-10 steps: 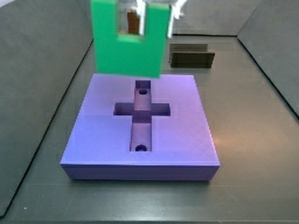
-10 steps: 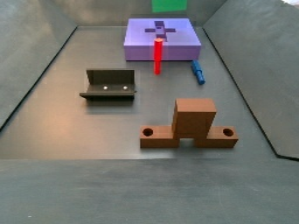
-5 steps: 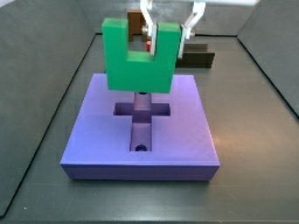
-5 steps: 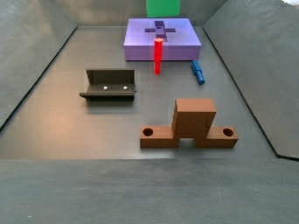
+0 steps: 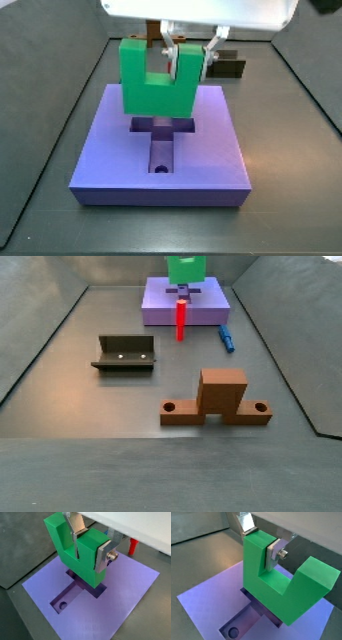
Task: Pick up the green object. Move up. Place the green object on the fixture. Regrasp the green object. Move to above the board. Insert the green object.
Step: Insert the green object.
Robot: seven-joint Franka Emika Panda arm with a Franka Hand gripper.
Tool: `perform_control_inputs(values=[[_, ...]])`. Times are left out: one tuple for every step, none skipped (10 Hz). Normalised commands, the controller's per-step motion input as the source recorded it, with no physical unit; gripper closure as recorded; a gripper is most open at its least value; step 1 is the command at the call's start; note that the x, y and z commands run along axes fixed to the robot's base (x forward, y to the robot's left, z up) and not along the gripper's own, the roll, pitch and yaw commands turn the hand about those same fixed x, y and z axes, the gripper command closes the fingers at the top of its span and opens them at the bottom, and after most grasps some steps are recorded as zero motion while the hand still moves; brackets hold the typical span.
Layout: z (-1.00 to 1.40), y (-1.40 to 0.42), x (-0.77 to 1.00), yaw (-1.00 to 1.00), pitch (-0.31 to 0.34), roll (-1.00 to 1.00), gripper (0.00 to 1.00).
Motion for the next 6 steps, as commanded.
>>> perform_control_inputs(values=[[-0.27,0.00,0.00,0.03,-0.016,0.14,1.00],[-0.27,0.00,0.00,0.04,-0.006,0.14,1.00],[-0.27,0.00,0.00,0.04,-0.004,0.14,1.00],[-0.26,0.00,0.00,0.05,-0.001,0.14,1.00],[-0.25,0.00,0.00,0.05,-0.007,0.14,1.00],[-0.22,0.00,0.00,0.05,0.000,0.14,1.00]])
